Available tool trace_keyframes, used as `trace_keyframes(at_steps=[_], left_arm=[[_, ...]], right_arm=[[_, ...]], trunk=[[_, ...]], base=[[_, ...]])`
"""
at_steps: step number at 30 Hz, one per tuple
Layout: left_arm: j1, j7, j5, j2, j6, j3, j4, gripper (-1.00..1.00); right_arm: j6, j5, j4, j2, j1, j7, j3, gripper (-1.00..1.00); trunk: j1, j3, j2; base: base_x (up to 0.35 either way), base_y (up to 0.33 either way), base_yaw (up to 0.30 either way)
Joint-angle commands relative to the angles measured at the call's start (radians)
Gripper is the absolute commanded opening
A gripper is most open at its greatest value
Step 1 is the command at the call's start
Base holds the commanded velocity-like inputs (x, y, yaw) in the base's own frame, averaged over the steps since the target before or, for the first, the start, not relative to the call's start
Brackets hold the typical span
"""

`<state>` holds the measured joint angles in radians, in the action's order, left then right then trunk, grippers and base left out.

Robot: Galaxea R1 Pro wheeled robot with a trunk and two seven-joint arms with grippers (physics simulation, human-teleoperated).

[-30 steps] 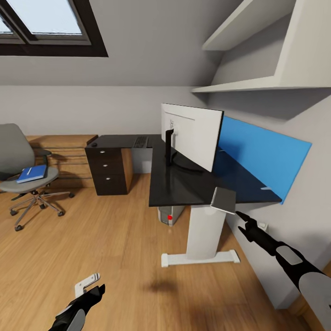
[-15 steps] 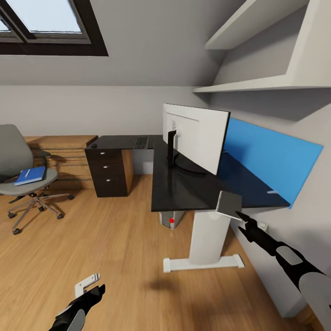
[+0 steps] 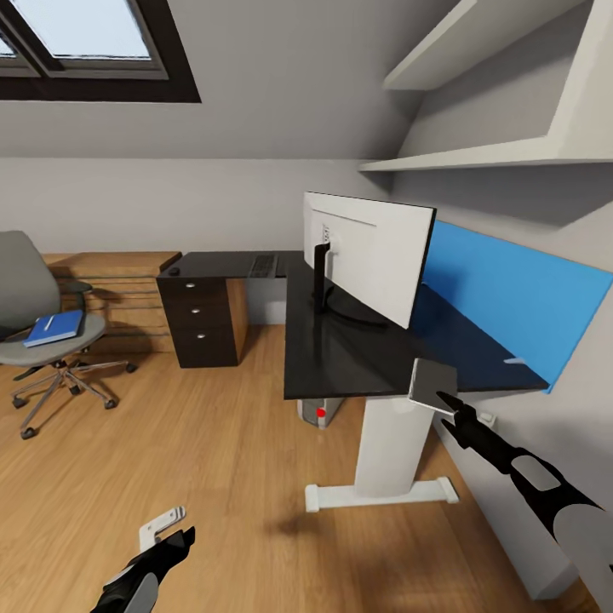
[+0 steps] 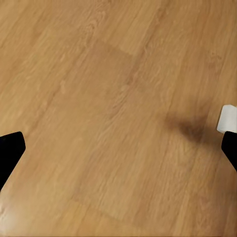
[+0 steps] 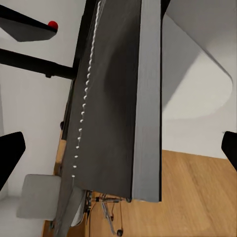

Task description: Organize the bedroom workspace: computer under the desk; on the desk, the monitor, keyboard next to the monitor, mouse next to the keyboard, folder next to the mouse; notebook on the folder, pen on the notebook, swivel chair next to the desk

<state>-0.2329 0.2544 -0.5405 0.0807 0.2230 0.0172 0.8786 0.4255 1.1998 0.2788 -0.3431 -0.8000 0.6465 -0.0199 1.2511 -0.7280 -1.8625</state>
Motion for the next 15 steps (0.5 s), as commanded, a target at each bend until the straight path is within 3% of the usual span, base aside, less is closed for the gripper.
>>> trace_keyframes(at_steps=[1,15], left_arm=[[0.000,0.006,-0.008,0.001,0.004,0.002,0.002,1.00],[0.000,0.006,-0.009,0.000,0.006,0.005,-0.006,1.00]], right_arm=[[0.007,0.009,-0.001,0.000,-0.001,0.001,-0.002,1.00],[-0.008,-0.001,0.001,-0.001,-0.001,0.002,-0.002,1.00]], trunk=[[0.000,-0.001,0.000],[0.000,-0.001,0.000]], base=[[0.040,0.020,0.000],[0.007,0.004,0.000]])
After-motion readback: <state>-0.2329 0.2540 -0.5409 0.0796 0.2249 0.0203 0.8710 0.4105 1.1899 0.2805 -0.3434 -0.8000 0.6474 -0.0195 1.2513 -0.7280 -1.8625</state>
